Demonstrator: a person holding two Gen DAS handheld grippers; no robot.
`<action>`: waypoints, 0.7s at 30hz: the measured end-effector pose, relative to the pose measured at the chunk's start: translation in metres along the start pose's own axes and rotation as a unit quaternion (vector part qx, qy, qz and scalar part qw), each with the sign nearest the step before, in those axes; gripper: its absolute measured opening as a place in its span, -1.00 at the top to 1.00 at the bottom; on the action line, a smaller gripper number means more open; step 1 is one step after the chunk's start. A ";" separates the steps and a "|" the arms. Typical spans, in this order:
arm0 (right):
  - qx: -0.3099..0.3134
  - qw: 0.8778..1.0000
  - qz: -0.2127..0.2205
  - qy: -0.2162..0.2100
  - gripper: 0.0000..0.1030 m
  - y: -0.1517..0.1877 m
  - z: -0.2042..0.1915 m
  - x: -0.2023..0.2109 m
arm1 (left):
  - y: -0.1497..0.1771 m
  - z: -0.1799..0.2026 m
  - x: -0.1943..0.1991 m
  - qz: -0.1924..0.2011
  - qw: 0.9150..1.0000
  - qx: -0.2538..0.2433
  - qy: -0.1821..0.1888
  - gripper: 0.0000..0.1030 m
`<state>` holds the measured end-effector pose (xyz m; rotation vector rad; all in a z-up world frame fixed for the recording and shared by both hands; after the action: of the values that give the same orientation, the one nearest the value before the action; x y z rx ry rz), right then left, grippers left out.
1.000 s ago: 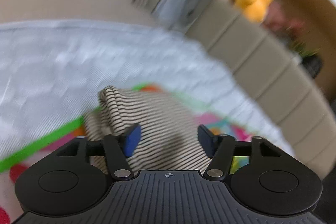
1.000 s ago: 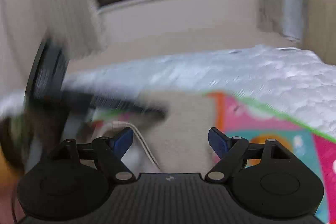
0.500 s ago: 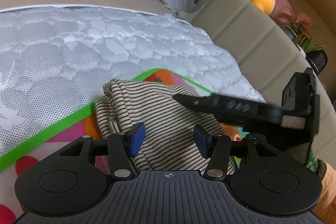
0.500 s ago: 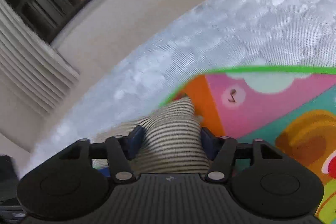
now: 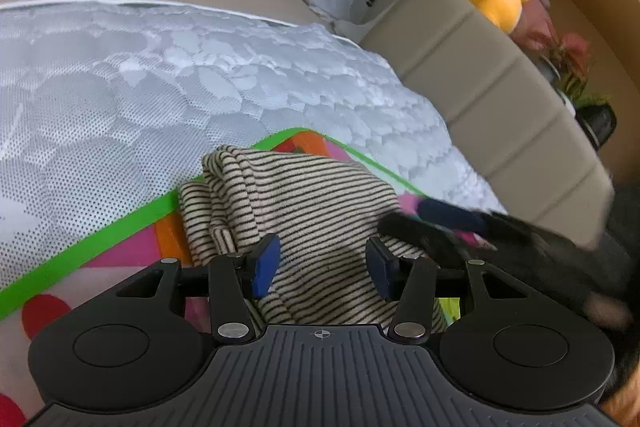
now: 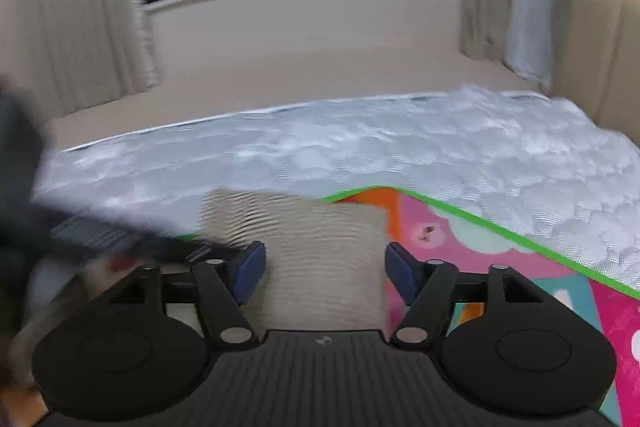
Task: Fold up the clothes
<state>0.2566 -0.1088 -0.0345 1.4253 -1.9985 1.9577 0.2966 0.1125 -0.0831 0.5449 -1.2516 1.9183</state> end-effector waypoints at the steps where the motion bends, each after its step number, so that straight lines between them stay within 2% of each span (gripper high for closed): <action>1: 0.002 1.000 0.001 -0.013 -0.32 0.007 -0.009 0.007 | 0.000 -0.001 0.000 -0.001 1.000 0.003 0.002 -0.01; 3: -0.003 1.000 -0.014 -0.027 -0.34 0.022 -0.023 0.010 | -0.001 -0.004 -0.001 -0.002 1.000 0.011 0.008 -0.01; 5: 0.006 0.999 -0.038 -0.007 -0.40 0.038 -0.032 -0.001 | -0.002 -0.006 -0.002 -0.002 1.000 0.017 0.011 -0.01; 11: 0.013 0.998 -0.052 0.030 -0.49 0.040 -0.043 -0.012 | 0.003 -0.002 0.003 0.017 1.000 0.014 0.001 -0.01; 14: -0.018 0.998 -0.049 0.021 -0.61 0.039 -0.038 0.011 | 0.007 0.002 0.016 0.036 0.999 0.005 -0.014 -0.03; 16: -0.030 0.999 -0.038 0.019 -0.65 0.045 -0.039 0.032 | 0.011 0.007 0.031 0.055 0.998 -0.009 -0.033 -0.13; 17: -0.032 0.999 -0.033 0.021 -0.66 0.050 -0.041 0.044 | 0.013 0.009 0.038 0.063 0.997 -0.014 -0.046 -0.37; 18: -0.029 0.999 -0.032 0.027 -0.66 0.055 -0.044 0.055 | 0.015 0.010 0.045 0.068 0.996 -0.018 -0.061 -0.50; 20: -0.027 0.999 -0.028 0.037 -0.67 0.066 -0.049 0.076 | 0.018 0.011 0.054 0.065 0.995 -0.021 -0.077 -0.49; 21: -0.027 0.998 -0.026 0.040 -0.68 0.071 -0.050 0.085 | 0.021 0.011 0.054 0.050 0.996 -0.013 -0.075 -0.49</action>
<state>0.1374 -0.1310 -0.0312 1.3497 -1.9450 1.8934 0.2469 0.1173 -0.0527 0.6334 -1.4210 1.9700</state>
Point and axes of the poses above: each gripper's, at about its wrist camera, not at the fingertips, and x roughly against the way its jaws point, z to its right, y to its underside, the point moved 1 cm from there along -x, roughly the way its jaws point, and after that the axes turned 14 degrees about -y, right-handed, at the moved point
